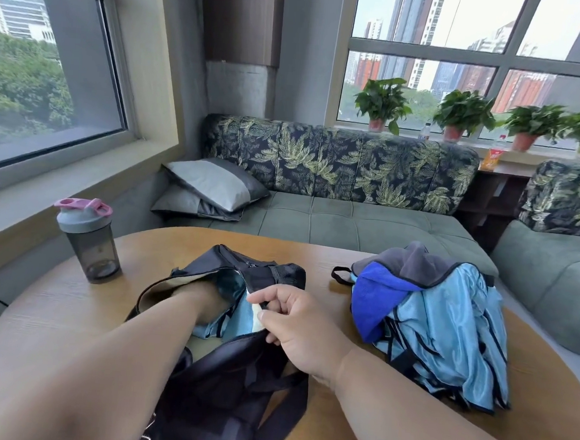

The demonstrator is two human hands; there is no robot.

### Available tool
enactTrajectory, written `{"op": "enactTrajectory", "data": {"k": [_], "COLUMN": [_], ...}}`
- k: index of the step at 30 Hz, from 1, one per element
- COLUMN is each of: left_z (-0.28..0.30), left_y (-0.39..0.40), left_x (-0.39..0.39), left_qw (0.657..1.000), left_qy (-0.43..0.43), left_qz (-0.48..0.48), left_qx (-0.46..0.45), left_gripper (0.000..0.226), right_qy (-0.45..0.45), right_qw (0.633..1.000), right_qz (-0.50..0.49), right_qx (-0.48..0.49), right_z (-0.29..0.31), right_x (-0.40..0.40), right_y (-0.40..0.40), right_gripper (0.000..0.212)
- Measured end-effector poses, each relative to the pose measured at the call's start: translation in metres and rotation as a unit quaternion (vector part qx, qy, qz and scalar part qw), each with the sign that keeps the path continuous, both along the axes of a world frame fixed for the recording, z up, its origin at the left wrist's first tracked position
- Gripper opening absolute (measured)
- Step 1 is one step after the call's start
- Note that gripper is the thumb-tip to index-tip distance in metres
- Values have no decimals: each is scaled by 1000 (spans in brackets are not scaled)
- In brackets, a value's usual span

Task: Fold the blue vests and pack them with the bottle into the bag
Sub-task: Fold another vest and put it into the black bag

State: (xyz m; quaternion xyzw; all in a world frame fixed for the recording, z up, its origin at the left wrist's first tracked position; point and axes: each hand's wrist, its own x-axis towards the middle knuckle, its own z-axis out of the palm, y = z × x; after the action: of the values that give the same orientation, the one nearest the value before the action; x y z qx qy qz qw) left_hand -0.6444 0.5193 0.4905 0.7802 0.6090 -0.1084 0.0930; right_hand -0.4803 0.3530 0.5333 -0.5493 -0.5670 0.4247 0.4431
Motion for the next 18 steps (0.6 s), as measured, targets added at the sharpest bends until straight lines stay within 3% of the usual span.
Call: {"op": "enactTrajectory", "data": {"k": [4, 6, 9, 15, 18], "left_z": [4, 0, 3, 14, 15], "left_y": [-4, -2, -3, -18, -25], "left_x": [14, 15, 18, 12, 1], "left_qw": [998, 997, 995, 997, 998], "left_qy": [-12, -14, -91, -56, 32], "left_qz": [-67, -69, -32, -56, -22], "left_qx": [-15, -23, -15, -7, -52], "left_gripper": [33, 26, 26, 36, 44], "right_qy": [4, 9, 20, 25, 29], "right_qw": [1000, 1000, 1000, 1000, 1000], "right_qz": [2, 4, 3, -9, -12], "right_qx": [-1, -2, -1, 4, 4], "right_z": [0, 0, 0, -1, -4], "right_x": [-2, -3, -2, -2, -4], "right_y": [1, 1, 0, -5, -6], "right_gripper": [29, 28, 27, 24, 25]}}
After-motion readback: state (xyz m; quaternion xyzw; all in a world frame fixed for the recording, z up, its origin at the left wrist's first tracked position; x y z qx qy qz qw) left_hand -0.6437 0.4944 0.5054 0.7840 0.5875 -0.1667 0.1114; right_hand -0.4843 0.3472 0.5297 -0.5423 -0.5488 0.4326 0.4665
